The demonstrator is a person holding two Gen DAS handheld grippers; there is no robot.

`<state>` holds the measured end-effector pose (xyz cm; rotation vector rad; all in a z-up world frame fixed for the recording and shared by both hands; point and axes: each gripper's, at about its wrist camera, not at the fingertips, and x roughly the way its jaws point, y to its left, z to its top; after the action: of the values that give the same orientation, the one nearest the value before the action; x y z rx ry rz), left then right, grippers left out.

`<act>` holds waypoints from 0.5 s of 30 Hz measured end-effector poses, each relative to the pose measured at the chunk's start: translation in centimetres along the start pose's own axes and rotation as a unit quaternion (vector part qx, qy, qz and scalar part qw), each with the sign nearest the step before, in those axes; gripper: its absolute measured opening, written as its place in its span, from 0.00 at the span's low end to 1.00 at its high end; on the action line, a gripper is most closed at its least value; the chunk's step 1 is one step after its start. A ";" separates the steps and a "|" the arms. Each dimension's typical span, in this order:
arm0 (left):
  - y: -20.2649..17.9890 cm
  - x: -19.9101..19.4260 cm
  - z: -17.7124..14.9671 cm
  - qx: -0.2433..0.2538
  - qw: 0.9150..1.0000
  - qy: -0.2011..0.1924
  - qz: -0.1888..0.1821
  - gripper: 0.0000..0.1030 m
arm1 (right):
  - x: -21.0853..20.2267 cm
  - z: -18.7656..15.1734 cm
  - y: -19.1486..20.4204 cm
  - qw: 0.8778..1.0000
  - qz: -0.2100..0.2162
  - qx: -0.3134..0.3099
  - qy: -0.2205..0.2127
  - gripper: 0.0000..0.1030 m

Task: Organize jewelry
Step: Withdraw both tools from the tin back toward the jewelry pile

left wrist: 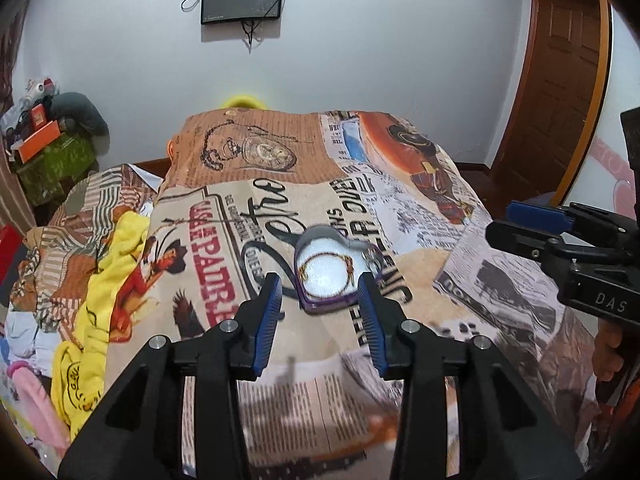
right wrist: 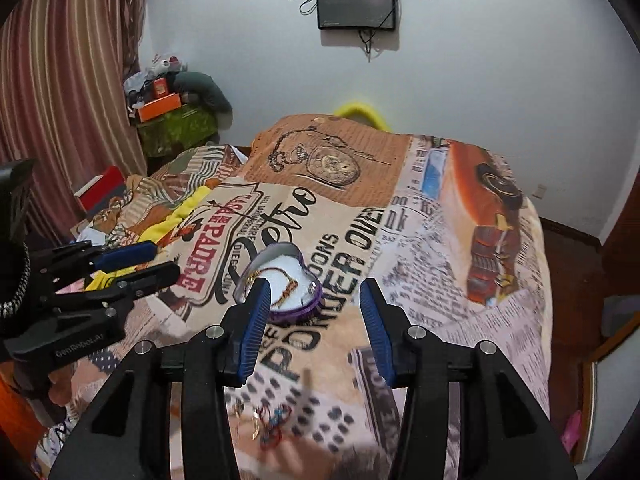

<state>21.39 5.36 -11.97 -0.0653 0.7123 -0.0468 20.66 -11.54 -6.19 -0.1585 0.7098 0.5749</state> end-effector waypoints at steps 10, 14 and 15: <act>-1.6 -0.7 -3.2 0.018 0.999 0.026 -0.002 0.38 | -1.3 -3.7 -0.4 1.000 -0.014 0.007 0.015 0.41; -2.1 -0.2 -4.9 0.023 0.999 0.045 -0.005 0.38 | -1.2 -5.3 -0.5 0.999 -0.018 0.008 0.030 0.41; -2.2 0.0 -5.4 0.024 0.998 0.049 -0.005 0.38 | -1.2 -5.7 -0.5 0.999 -0.017 0.009 0.034 0.41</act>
<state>17.80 2.95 -15.83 -0.0201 0.8091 -0.0777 16.97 -14.31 -9.71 -0.1730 0.7763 0.5327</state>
